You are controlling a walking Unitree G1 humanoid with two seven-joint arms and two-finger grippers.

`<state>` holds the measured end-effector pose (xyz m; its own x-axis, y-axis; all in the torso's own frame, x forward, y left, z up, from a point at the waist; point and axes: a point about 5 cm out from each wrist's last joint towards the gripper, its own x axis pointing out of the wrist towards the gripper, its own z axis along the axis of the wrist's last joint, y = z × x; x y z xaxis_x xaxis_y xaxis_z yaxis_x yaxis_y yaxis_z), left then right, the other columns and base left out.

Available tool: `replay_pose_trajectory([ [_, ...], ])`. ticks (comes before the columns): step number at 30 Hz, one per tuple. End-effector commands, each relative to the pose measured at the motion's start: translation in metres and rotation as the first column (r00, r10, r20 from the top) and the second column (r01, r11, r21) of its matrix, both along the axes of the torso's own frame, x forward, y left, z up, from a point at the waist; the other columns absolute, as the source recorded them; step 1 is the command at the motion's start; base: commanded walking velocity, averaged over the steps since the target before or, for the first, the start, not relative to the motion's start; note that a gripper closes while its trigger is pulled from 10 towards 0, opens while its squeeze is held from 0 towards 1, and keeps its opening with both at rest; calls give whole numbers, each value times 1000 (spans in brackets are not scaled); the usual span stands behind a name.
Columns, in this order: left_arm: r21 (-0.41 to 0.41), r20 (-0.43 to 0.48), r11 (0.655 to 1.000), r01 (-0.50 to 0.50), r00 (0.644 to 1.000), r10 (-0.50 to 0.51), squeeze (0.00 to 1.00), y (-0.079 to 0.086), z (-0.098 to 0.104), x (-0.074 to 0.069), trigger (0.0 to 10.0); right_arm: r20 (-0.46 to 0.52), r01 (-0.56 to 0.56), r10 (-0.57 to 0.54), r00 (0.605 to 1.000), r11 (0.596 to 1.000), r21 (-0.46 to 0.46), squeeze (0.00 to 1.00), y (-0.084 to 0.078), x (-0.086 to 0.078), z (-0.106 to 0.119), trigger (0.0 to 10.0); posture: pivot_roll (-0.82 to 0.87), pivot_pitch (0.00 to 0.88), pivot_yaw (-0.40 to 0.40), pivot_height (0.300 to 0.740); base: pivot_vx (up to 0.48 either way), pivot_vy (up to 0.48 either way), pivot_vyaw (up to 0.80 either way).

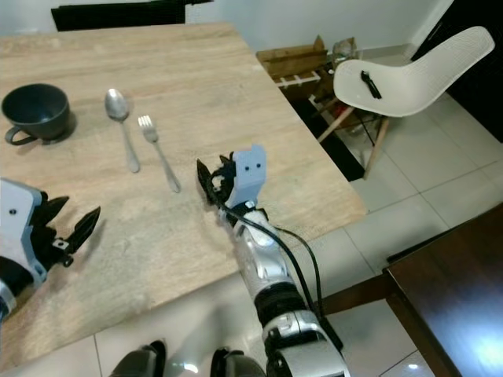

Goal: Setting the table

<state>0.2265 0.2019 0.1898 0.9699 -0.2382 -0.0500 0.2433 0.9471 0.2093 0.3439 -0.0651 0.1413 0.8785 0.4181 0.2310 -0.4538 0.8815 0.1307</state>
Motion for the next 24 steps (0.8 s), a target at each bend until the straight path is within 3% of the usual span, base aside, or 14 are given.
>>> replay_pose_trajectory([
  [1,1,-41,998,66,997,-66,0,-7,-9,0,10000,-8,21,-21,1000,1000,2,0,-5,-7,-5,10000,137,44,-26,740,0,0,0],
  [6,6,-36,998,58,998,-57,0,-10,-15,11,10000,48,-38,40,998,998,-49,0,-2,-15,5,10000,115,33,-18,740,0,0,0],
  [9,13,-13,1000,1,1000,-1,0,-2,-12,16,10000,50,-178,189,981,968,-178,0,13,-20,5,10000,123,35,-29,740,0,0,0],
  [12,20,0,999,-48,999,48,0,6,-9,17,10000,17,-253,273,962,911,-324,0,22,-23,-5,10000,134,40,-41,740,0,0,0],
  [20,7,3,996,-85,996,85,0,13,-8,17,10000,-20,-288,300,954,895,-341,0,30,-26,-7,10000,142,52,-50,740,0,0,0],
  [24,-11,14,995,-104,995,104,0,15,-6,21,10000,-57,-246,243,968,893,-377,0,32,-21,-12,10000,149,59,-43,740,0,0,0],
])
